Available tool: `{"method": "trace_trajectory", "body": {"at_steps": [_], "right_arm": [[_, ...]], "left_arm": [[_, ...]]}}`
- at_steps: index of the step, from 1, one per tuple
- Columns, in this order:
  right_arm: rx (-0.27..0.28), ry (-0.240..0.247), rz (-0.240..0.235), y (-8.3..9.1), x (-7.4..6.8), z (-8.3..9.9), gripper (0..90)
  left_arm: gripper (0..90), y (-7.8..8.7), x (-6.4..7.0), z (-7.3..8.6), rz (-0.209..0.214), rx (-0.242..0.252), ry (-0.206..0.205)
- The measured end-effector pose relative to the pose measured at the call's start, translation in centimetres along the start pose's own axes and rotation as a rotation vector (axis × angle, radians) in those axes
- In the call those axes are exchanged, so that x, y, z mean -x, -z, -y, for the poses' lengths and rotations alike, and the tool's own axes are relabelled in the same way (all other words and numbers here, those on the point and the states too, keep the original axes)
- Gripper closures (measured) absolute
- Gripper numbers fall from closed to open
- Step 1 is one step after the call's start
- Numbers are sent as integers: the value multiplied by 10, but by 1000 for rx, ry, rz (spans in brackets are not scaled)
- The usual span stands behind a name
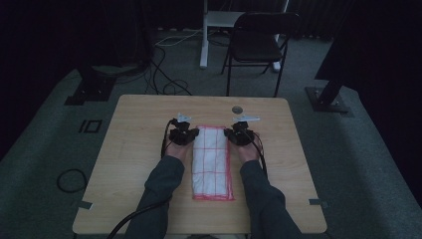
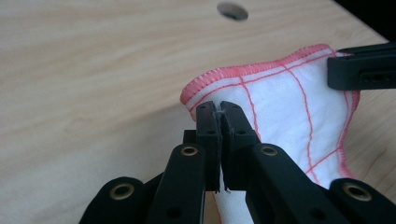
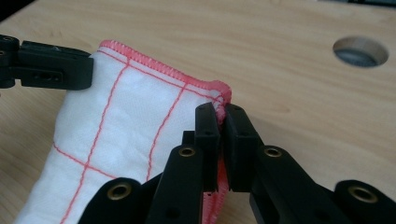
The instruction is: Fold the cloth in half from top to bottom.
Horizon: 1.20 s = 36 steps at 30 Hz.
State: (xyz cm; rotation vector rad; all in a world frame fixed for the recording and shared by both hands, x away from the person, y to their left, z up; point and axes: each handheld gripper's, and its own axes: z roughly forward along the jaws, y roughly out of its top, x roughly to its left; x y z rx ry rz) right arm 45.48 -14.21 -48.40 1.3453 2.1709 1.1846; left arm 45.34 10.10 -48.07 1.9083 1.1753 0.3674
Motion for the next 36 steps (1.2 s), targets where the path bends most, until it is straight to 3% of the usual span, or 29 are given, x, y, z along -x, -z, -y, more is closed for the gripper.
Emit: {"method": "trace_trajectory", "body": {"at_steps": [6, 12, 19, 26, 36], "right_arm": [[44, 0, 6, 9, -1, -10, 859], [50, 18, -5, 13, -4, -12, 859], [55, 16, -57, 23, -11, 3, 858], [67, 39, -79, 38, -23, 12, 857], [80, 71, -92, 52, -34, 26, 857]], "left_arm": [[879, 11, 3, -12, -1, 42, -23], [878, 18, 5, -8, -1, 65, -25], [875, 33, 11, 10, 17, 77, -32], [873, 51, 19, 29, 30, 99, -41], [874, 64, 29, 43, 26, 99, -48]]}}
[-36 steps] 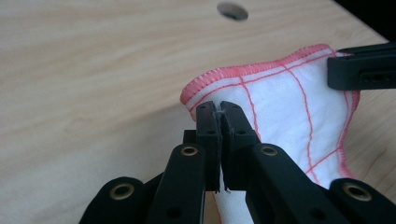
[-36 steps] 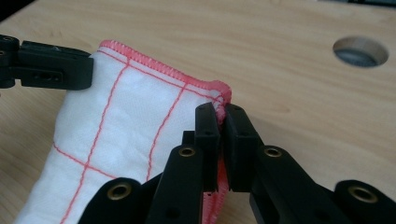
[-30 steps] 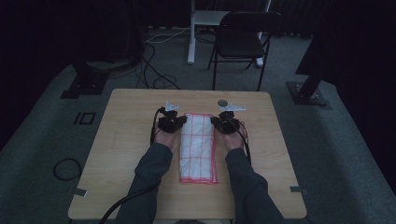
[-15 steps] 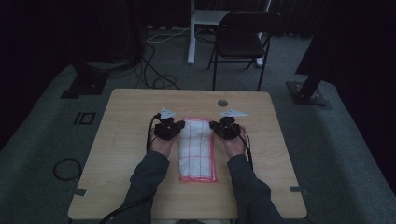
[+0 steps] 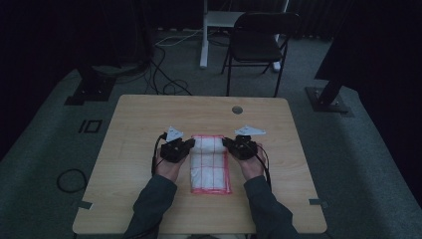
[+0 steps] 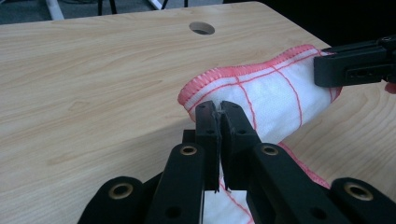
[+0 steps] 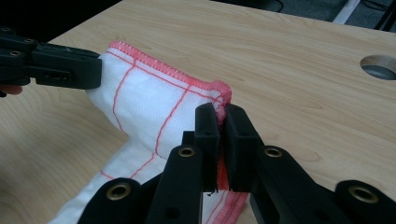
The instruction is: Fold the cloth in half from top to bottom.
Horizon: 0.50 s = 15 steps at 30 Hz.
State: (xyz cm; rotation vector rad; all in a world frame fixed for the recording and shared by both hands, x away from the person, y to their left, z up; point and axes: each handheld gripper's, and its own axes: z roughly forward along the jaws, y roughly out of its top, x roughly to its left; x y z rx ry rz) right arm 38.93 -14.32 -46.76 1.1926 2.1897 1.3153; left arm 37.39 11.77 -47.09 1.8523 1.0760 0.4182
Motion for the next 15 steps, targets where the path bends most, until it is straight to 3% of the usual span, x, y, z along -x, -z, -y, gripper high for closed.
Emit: {"method": "trace_trajectory", "body": {"at_steps": [7, 15], "right_arm": [[-5, 1, -19, 8, -8, 10, 857], [-16, 36, -31, 15, -20, 27, 857]], "left_arm": [[874, 10, 6, 11, 6, -4, -6], [874, 19, 14, 28, 15, -21, 0]]}}
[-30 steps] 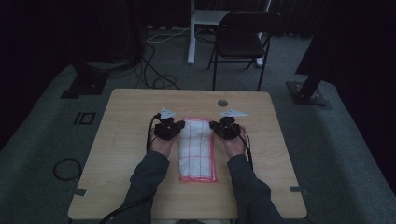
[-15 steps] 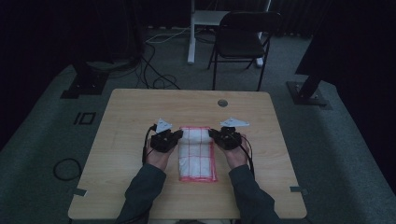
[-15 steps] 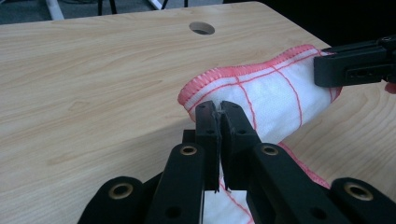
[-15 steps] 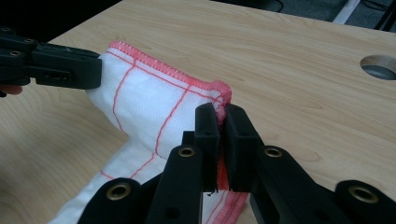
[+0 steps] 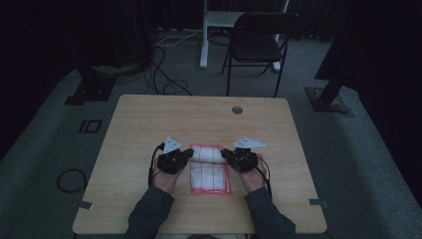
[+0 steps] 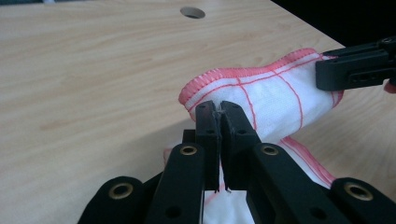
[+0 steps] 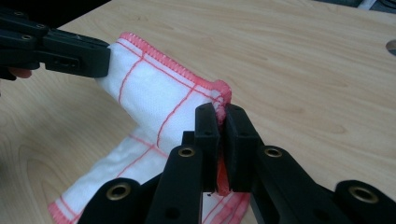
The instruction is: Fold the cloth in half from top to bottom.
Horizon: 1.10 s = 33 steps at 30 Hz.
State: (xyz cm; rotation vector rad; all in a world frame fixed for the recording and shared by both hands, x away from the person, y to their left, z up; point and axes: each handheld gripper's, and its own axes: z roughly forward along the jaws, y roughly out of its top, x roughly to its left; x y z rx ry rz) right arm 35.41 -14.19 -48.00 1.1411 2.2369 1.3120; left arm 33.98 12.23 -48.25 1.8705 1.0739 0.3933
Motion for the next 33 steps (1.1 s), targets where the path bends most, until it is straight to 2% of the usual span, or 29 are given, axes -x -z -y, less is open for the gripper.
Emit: {"method": "trace_trajectory", "body": {"at_steps": [9, 13, 16, 22, 25, 27, 33], "right_arm": [[-27, 0, -2, 0, -5, 23, 857], [-50, 2, 0, -2, -7, 37, 857], [-64, -6, -7, -3, -7, 46, 856], [-77, -10, -13, -4, -9, 54, 856], [-79, -7, -11, -4, -10, 56, 855], [-79, -7, -8, -4, -11, 57, 854], [-75, -3, -1, -3, -12, 57, 851]], "left_arm": [[873, 0, 7, 23, 26, -22, 23], [872, -4, 12, 35, 24, -52, 9], [870, -6, 13, 43, 31, -64, 23], [864, -9, 14, 52, 28, -88, 23], [815, -7, 13, 53, 32, -95, 18], [768, -3, 11, 50, 2, -79, 9], [743, 2, 1, 30, -37, -18, 44]]}}
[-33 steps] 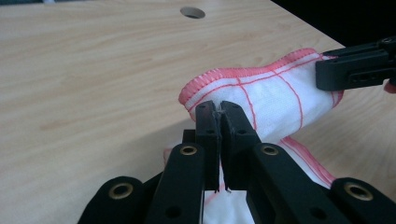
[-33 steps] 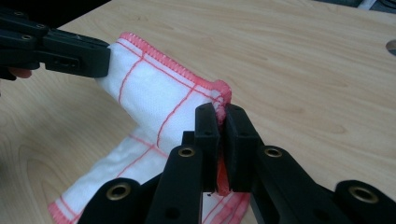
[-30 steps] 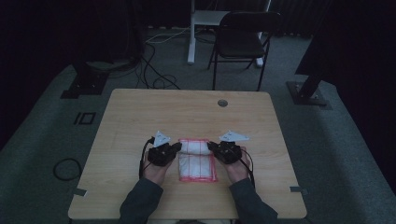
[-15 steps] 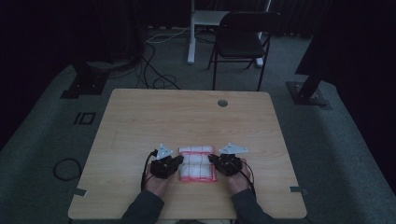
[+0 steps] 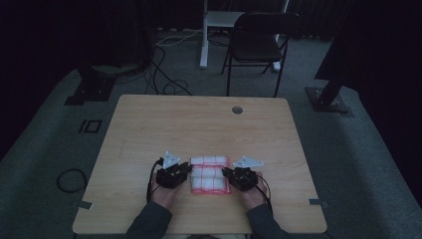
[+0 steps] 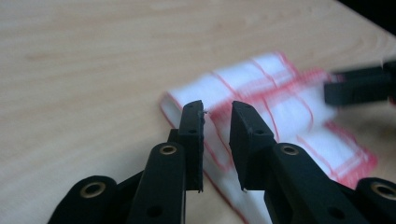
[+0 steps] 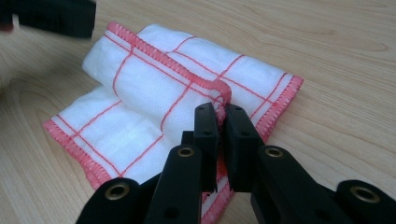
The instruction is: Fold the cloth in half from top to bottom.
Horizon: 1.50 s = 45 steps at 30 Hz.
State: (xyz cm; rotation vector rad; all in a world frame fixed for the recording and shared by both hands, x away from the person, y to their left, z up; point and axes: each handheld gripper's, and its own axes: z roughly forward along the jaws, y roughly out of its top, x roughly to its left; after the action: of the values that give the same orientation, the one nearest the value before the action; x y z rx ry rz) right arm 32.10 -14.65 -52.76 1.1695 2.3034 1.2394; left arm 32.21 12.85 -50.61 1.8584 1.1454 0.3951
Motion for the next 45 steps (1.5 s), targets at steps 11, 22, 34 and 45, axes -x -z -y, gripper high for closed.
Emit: {"method": "trace_trajectory", "body": {"at_steps": [11, 22, 34, 45], "right_arm": [[8, 8, -1, 2, -1, 3, 837], [6, 0, 10, 14, 6, 8, 603], [-8, 1, 9, 25, 9, 14, 578], [4, -27, 22, 32, 18, 17, 581]], "left_arm": [[671, -32, -5, -20, -11, -59, 35], [652, -24, 5, -5, 29, -82, 29], [640, -1, 13, 16, 63, -71, 9], [636, 2, 17, 37, 52, -92, -9]]}}
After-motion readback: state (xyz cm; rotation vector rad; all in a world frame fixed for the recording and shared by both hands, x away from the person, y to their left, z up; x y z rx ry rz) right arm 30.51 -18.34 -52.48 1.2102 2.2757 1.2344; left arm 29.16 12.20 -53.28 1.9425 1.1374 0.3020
